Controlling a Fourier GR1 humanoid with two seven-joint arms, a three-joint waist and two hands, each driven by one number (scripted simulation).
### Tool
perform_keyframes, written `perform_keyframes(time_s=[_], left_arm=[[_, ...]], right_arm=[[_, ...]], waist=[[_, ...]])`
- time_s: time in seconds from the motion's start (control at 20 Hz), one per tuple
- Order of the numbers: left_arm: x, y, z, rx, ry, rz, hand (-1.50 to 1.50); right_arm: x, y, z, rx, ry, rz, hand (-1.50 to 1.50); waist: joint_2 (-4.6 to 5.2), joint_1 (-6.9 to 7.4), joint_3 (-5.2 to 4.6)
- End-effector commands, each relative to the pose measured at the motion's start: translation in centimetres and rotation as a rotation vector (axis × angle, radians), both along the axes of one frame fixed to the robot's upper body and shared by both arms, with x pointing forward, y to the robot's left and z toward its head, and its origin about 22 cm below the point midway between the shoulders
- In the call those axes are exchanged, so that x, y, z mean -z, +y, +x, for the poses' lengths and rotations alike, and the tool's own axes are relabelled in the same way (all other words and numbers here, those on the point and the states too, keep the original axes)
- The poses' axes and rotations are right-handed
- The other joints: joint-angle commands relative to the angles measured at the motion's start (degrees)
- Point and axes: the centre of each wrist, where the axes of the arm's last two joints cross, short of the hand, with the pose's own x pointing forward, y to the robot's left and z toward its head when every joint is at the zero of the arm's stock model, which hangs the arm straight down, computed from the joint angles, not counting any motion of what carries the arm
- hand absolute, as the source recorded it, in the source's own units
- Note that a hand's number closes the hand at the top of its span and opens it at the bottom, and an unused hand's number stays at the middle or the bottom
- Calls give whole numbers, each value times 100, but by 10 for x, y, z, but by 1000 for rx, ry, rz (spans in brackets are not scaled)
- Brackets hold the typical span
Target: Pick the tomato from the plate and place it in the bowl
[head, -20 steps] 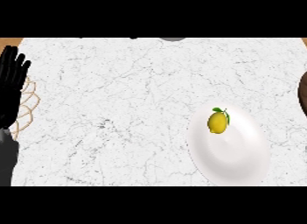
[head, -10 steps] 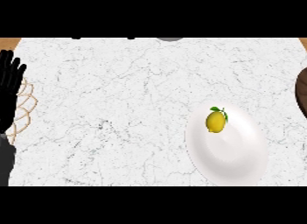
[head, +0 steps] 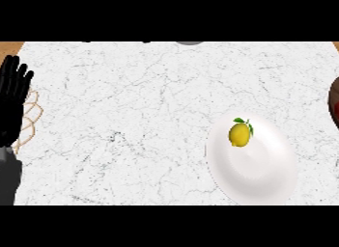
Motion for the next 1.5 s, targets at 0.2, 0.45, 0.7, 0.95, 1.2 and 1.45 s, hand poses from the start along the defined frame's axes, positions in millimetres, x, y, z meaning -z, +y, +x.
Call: perform_keyframes(time_s=[0.2,0.45,0.7,0.95,1.2,1.45], left_arm=[[2,1,-5,-5,-3,3,0],[-3,-4,12,-10,-1,7,0],[-2,4,1,6,4,-10,0],[-2,14,-4,3,1,-2,0],[-1,14,4,-7,-8,11,0],[1,18,-1,-12,3,-5,0]], right_arm=[[44,-4,-5,42,-210,266,-150],[32,-26,-12,180,-437,285,-150],[-16,-78,-43,324,-522,338,-150],[-9,-118,-95,403,-585,402,-150],[-12,-142,-140,394,-614,461,-150],[-14,-157,-179,379,-614,477,-150]], waist=[[-8,-35,6],[14,-87,8],[-2,-58,4],[25,-8,19],[51,-26,34],[48,-22,49]])
